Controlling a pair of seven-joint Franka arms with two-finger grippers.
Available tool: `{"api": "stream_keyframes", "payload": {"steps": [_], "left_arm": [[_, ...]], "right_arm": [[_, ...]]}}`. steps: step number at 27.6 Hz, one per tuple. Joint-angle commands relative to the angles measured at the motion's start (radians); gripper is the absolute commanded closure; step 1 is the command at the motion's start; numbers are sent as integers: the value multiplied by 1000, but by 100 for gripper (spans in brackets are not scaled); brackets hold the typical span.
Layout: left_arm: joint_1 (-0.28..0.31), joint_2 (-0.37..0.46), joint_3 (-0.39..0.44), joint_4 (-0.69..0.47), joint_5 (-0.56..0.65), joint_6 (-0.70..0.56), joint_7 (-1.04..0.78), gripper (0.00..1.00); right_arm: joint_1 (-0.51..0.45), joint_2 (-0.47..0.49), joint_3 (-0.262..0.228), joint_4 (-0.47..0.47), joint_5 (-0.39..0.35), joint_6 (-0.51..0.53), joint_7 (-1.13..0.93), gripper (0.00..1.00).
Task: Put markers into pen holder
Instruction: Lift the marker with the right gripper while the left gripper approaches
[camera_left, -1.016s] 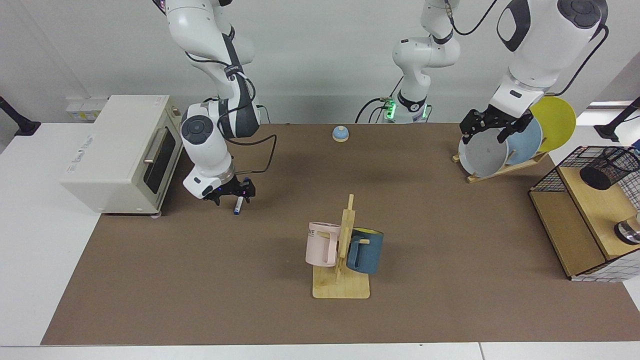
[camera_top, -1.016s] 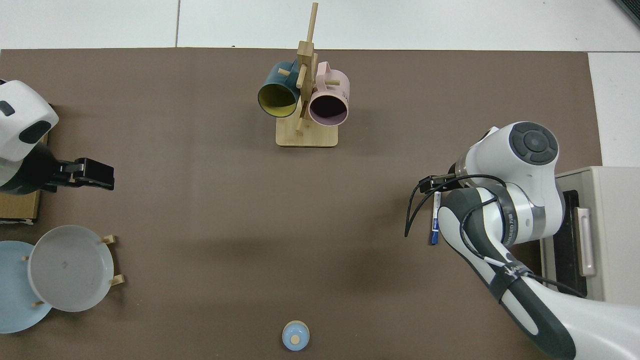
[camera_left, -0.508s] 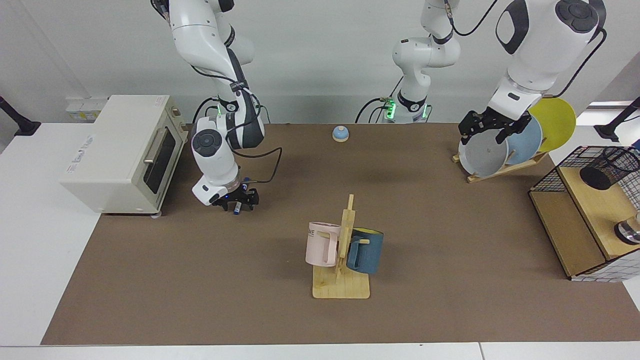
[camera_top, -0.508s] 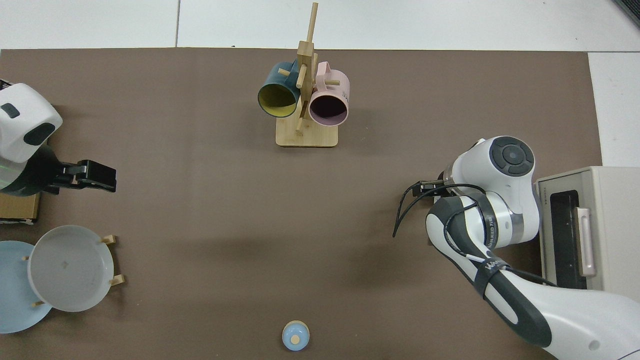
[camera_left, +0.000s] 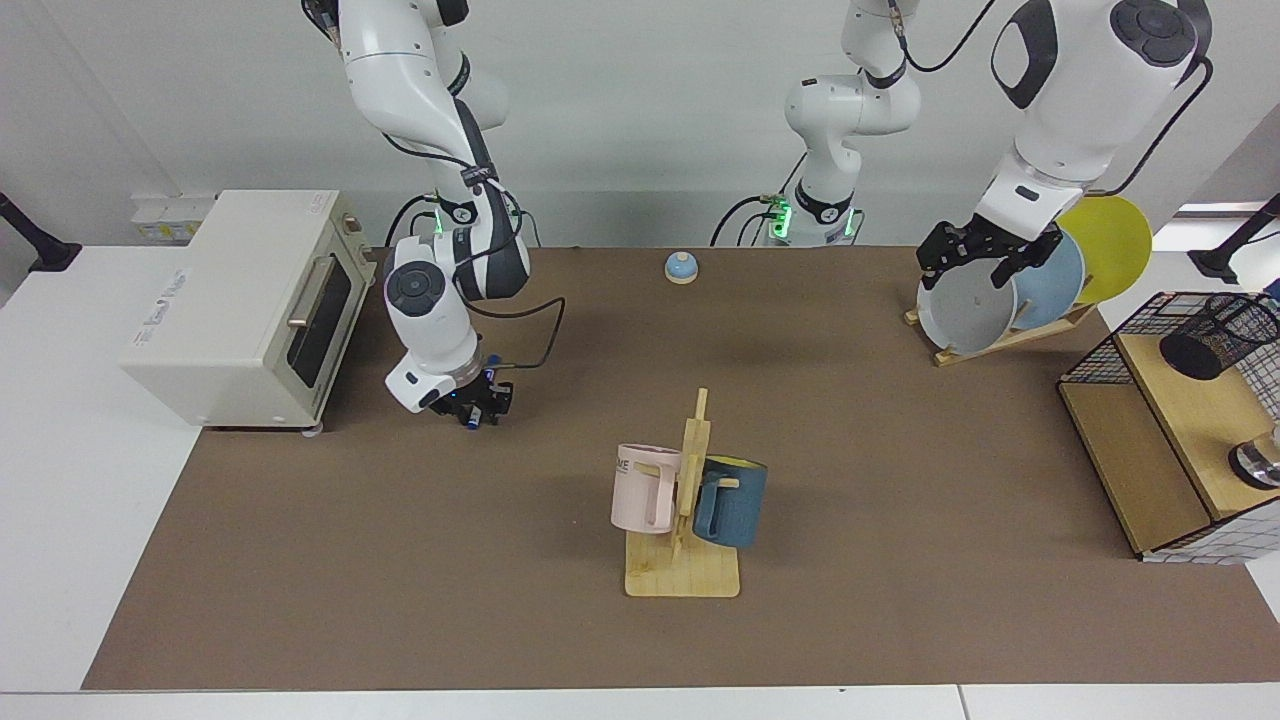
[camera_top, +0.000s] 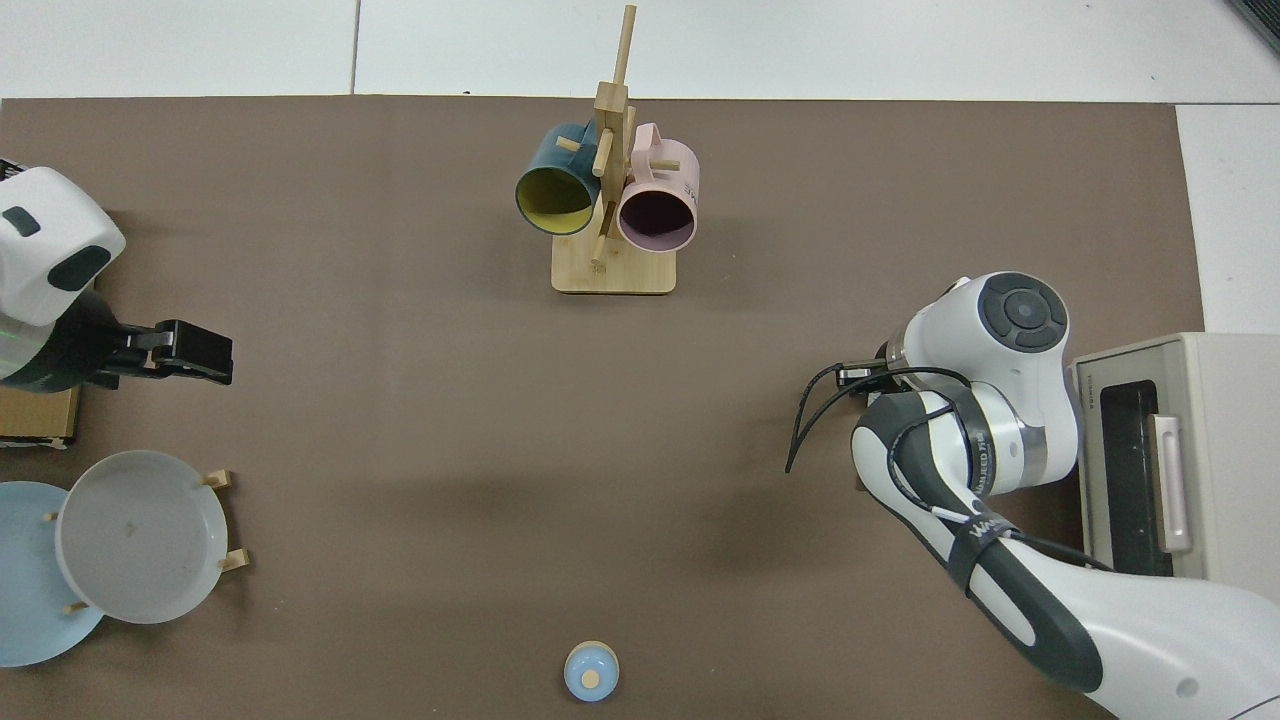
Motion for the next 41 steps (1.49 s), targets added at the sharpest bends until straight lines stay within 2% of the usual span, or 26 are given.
{"api": "stream_keyframes", "payload": {"steps": [1, 8, 15, 22, 29, 31, 35, 41], "left_arm": [[12, -25, -8, -29, 4, 11, 11, 0], [13, -25, -8, -29, 3, 11, 12, 0], [1, -20, -10, -25, 3, 25, 11, 0], [4, -13, -13, -15, -22, 97, 61, 0], [1, -19, -19, -12, -13, 102, 239, 0], [0, -22, -22, -12, -10, 102, 308, 0], [1, -25, -22, -12, -14, 100, 486, 0], [0, -23, -23, -12, -24, 113, 695, 0]], "right_arm": [[2, -3, -1, -8, -3, 9, 3, 100], [2, -3, -1, 14, 0, -6, 9, 100], [2, -16, 3, 101, 19, -120, 34, 100], [34, -37, 13, 179, 20, -213, 124, 100], [80, -56, 13, 257, 22, -287, 238, 100], [92, -60, 13, 287, 45, -313, 271, 100], [108, -78, 16, 296, 131, -330, 319, 100], [152, -100, 16, 297, 132, -357, 439, 100]]}}
